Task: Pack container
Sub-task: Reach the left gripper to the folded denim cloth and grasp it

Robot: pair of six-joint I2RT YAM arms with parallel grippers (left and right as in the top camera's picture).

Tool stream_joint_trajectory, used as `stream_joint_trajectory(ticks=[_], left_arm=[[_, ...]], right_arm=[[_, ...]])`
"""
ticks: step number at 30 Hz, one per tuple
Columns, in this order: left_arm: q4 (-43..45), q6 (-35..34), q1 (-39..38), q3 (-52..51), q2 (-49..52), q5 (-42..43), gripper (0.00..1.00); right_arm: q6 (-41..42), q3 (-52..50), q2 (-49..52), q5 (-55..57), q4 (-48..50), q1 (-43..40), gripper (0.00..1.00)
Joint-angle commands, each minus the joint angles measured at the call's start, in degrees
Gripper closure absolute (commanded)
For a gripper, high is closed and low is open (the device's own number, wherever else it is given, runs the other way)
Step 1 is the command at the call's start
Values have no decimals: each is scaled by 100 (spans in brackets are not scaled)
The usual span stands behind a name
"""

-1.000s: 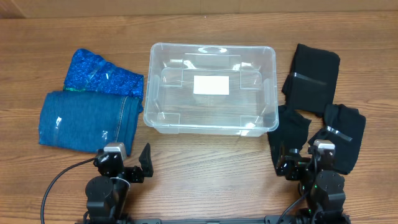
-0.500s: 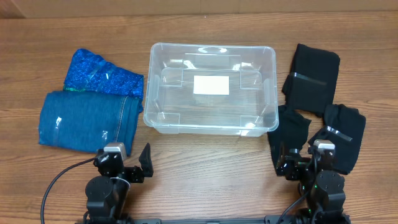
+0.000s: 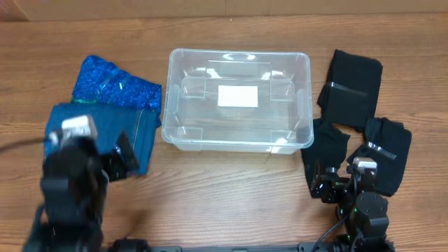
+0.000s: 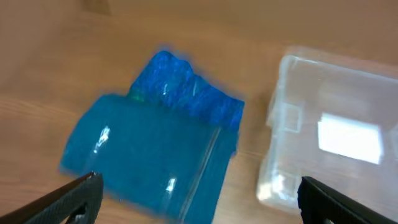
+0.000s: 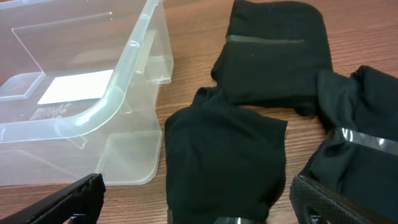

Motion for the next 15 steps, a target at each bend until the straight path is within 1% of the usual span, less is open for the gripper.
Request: stream_joint_trajectory(ticks=[1, 4, 7, 8, 9, 10, 13, 15], left_arm=[[-769, 81, 837, 1432, 1707, 223, 0], [-988, 33, 2229, 2114, 3014, 1241, 0], [-855, 96, 3438, 2151, 4072, 1497, 0], [-756, 372, 3775, 2151, 4474, 1985, 0], [-706, 468, 4009, 2151, 4754, 2341, 0], [-632, 603, 4280, 2151, 5088, 2581, 0], [-358, 1217, 4900, 2159, 5862, 2800, 0], [-72, 1773, 5198, 2168, 6299, 3445, 0]], right_arm=[[-22, -98, -48, 11, -11, -15, 0], [-22, -98, -48, 11, -11, -15, 0], [-22, -98, -48, 11, -11, -15, 0], [-22, -98, -48, 11, -11, -15, 0], [-22, -98, -48, 11, -11, -15, 0], [-22, -98, -48, 11, -11, -15, 0], [-22, -98, -48, 11, -11, -15, 0], [-22, -98, -48, 11, -11, -15, 0]])
